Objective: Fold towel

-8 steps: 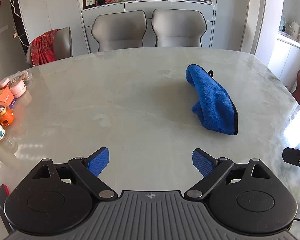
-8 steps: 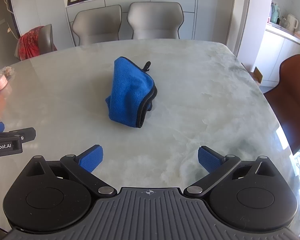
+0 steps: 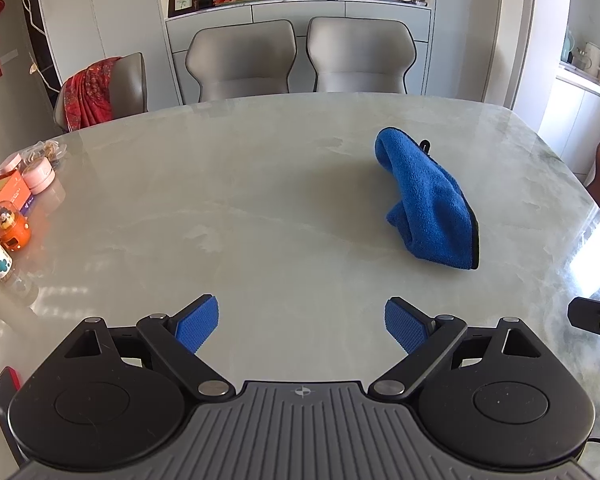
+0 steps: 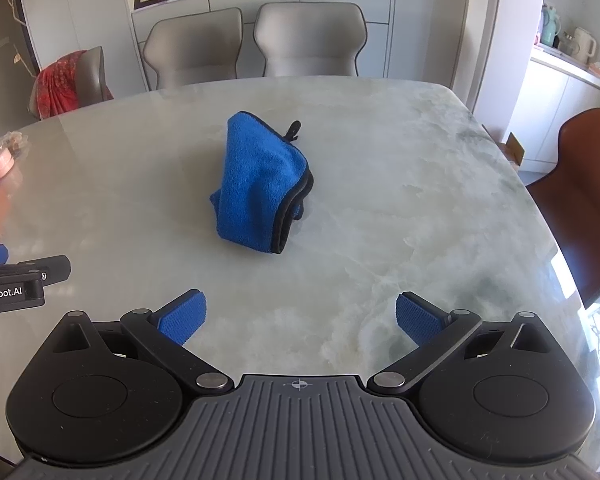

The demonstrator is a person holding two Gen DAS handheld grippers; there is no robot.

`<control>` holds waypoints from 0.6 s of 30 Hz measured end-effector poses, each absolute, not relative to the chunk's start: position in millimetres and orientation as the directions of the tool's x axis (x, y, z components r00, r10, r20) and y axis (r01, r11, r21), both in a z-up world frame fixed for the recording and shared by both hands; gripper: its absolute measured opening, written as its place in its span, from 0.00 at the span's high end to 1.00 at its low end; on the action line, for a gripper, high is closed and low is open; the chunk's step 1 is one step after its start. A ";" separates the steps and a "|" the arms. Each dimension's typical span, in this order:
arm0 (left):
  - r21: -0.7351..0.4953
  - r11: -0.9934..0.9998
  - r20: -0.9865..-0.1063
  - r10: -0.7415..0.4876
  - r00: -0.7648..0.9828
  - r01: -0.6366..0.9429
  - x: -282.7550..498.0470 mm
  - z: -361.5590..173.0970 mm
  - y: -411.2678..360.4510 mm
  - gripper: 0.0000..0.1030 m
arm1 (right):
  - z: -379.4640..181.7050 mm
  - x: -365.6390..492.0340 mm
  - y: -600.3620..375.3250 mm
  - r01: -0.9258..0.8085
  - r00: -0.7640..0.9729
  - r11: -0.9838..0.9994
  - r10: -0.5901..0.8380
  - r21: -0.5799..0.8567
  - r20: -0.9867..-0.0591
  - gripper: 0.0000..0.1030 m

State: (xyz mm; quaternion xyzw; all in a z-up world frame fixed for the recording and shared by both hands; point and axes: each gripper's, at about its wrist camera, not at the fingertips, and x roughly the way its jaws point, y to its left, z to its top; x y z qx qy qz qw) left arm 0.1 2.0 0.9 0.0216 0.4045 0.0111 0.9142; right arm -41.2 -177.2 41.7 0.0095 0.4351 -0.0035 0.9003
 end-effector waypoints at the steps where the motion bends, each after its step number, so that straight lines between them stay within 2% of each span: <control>1: 0.046 0.999 -0.743 0.034 0.669 0.000 -0.9 0.8 4.1 0.09 | 41.5 -41.3 -176.7 0.015 0.621 1.000 0.002 0.014 -0.784 0.01; 18: 0.037 0.999 -0.755 0.032 0.655 -0.007 9.0 -13.7 5.5 0.09 | 37.5 -38.4 -174.9 0.018 0.612 1.000 0.003 0.019 -0.791 0.01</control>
